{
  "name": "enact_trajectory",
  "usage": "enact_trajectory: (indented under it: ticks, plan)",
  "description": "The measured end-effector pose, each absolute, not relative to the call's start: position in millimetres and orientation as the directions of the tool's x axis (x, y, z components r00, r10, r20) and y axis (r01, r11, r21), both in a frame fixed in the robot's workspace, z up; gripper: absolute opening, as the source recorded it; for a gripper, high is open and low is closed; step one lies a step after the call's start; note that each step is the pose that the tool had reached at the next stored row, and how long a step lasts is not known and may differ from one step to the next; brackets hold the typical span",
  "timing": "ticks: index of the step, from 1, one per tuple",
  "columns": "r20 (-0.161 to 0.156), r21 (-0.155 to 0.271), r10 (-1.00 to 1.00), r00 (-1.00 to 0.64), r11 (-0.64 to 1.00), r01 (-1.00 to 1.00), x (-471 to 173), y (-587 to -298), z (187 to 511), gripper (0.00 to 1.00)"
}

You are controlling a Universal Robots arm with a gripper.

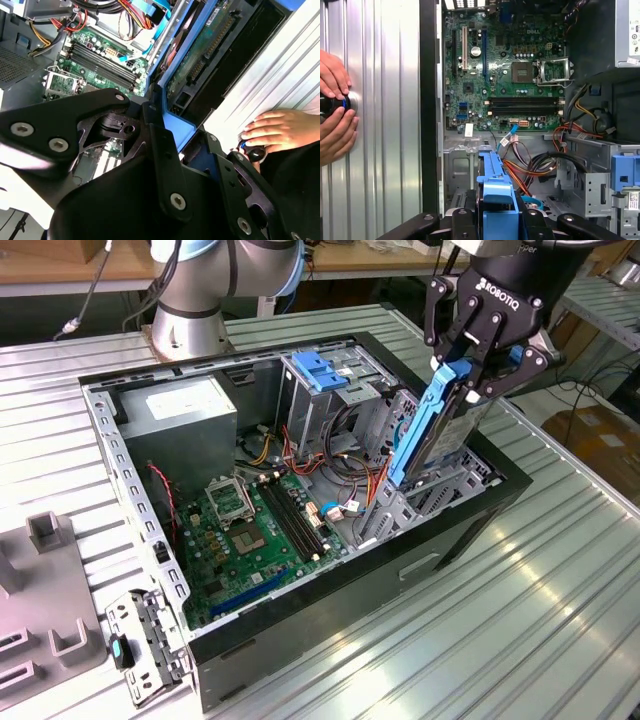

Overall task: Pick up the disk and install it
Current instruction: 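Insert the disk into the insertion slot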

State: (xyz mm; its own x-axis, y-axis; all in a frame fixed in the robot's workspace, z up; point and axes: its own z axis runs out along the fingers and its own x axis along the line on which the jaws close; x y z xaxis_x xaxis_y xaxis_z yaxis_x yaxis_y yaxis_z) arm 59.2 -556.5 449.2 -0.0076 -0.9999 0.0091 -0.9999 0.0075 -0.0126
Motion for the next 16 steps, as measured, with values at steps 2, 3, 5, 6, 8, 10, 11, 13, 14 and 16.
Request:
enact_trajectory:
  ticks: [2,3,5,6,8,10,11,13,14,16]
  plan:
    - [0.009,-0.013,-1.000,-0.008,0.008,-1.000,59.3,-558.4,447.2,0.37]
    - [0.009,-0.013,-1.000,-0.008,0.008,-1.000,59.4,-558.5,446.8,0.37]
    - [0.009,-0.013,-1.000,-0.008,0.008,-1.000,59.3,-558.6,446.0,0.37]
    - [0.009,-0.013,-1.000,-0.008,0.008,-1.000,59.4,-558.7,445.6,0.37]
    - [0.009,-0.013,-1.000,-0.008,0.008,-1.000,59.4,-558.7,444.5,0.37]
    - [0.009,-0.013,-1.000,-0.008,0.008,-1.000,59.4,-558.7,443.3,0.37]
    - [0.010,-0.013,-1.000,-0.008,0.008,-1.000,59.4,-558.7,442.8,0.37]
    - [0.010,-0.013,-1.000,-0.008,0.008,-1.000,59.4,-558.7,441.0,0.37]
    - [0.010,-0.013,-1.000,-0.008,0.008,-1.000,59.5,-558.7,439.7,0.37]
    - [0.011,-0.013,-1.000,-0.008,0.008,-1.000,59.5,-558.7,438.3,0.37]
